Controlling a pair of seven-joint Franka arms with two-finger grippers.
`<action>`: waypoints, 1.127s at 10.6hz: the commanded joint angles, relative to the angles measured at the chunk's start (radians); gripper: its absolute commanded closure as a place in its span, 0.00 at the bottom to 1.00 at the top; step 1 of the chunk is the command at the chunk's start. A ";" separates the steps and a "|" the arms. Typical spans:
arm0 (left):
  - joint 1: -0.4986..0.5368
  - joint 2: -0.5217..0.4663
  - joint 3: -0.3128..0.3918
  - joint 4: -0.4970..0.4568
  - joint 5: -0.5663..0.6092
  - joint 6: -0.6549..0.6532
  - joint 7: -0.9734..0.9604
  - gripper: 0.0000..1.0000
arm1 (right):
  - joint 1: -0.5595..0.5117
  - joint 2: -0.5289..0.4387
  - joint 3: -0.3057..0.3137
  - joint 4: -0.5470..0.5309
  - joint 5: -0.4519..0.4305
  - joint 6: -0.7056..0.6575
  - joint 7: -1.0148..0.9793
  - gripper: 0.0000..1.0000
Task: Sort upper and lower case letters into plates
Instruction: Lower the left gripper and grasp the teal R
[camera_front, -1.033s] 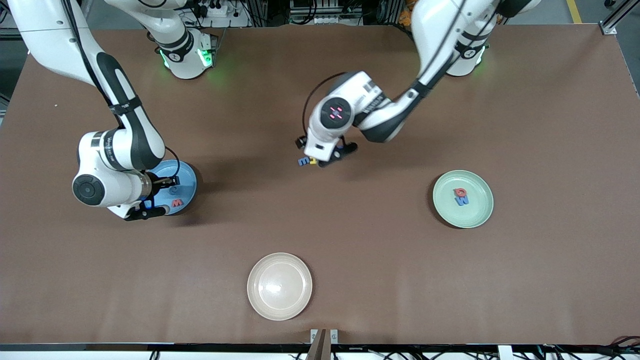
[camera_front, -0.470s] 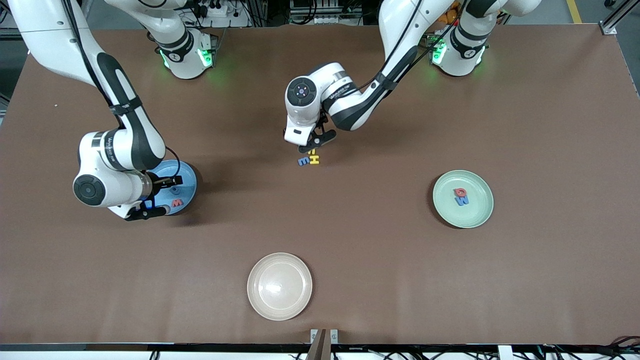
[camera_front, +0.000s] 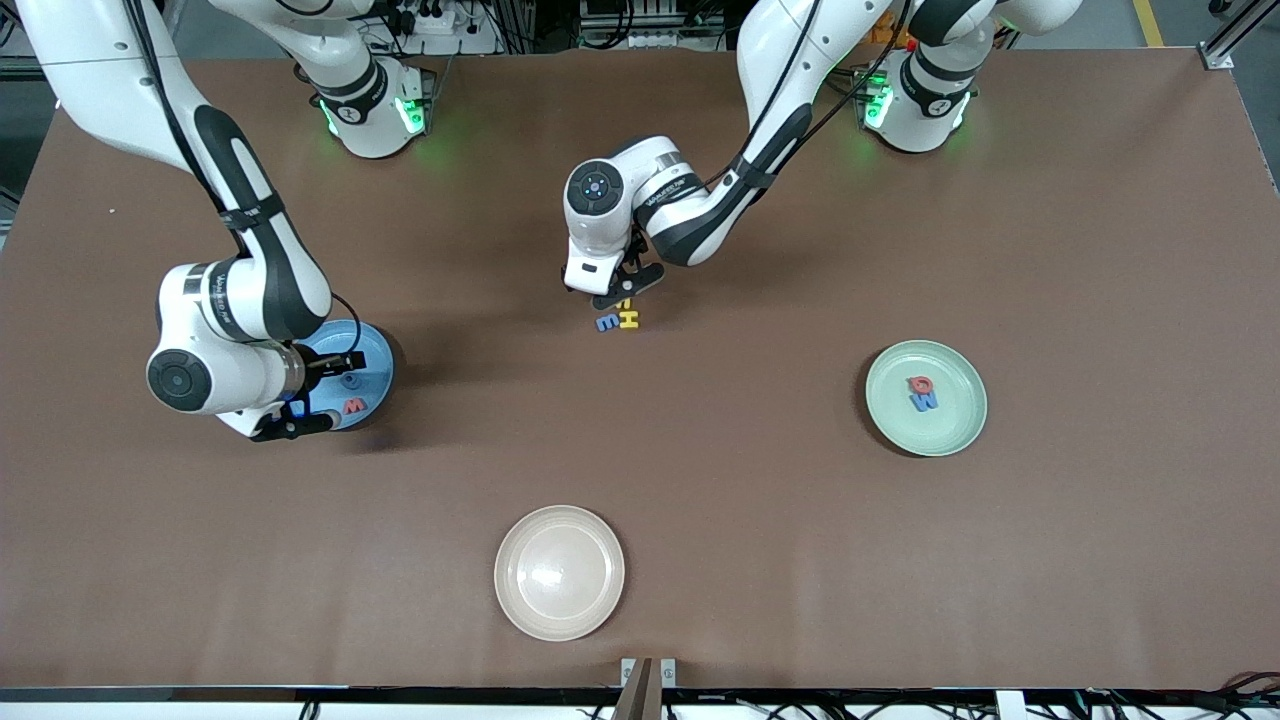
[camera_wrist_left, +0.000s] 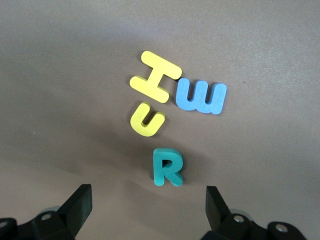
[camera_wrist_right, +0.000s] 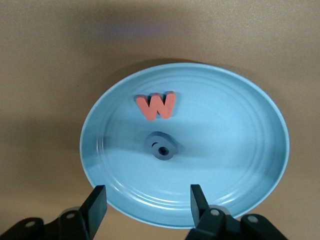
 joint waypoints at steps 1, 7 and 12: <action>-0.016 0.027 0.016 0.024 0.040 0.007 -0.042 0.00 | -0.002 -0.007 0.008 -0.007 -0.013 -0.003 0.014 0.24; -0.022 0.048 0.024 0.030 0.063 0.037 -0.054 0.00 | 0.000 -0.007 0.008 -0.007 -0.013 -0.004 0.021 0.24; -0.031 0.064 0.024 0.042 0.066 0.039 -0.053 0.00 | 0.001 -0.007 0.008 -0.007 -0.013 -0.004 0.023 0.24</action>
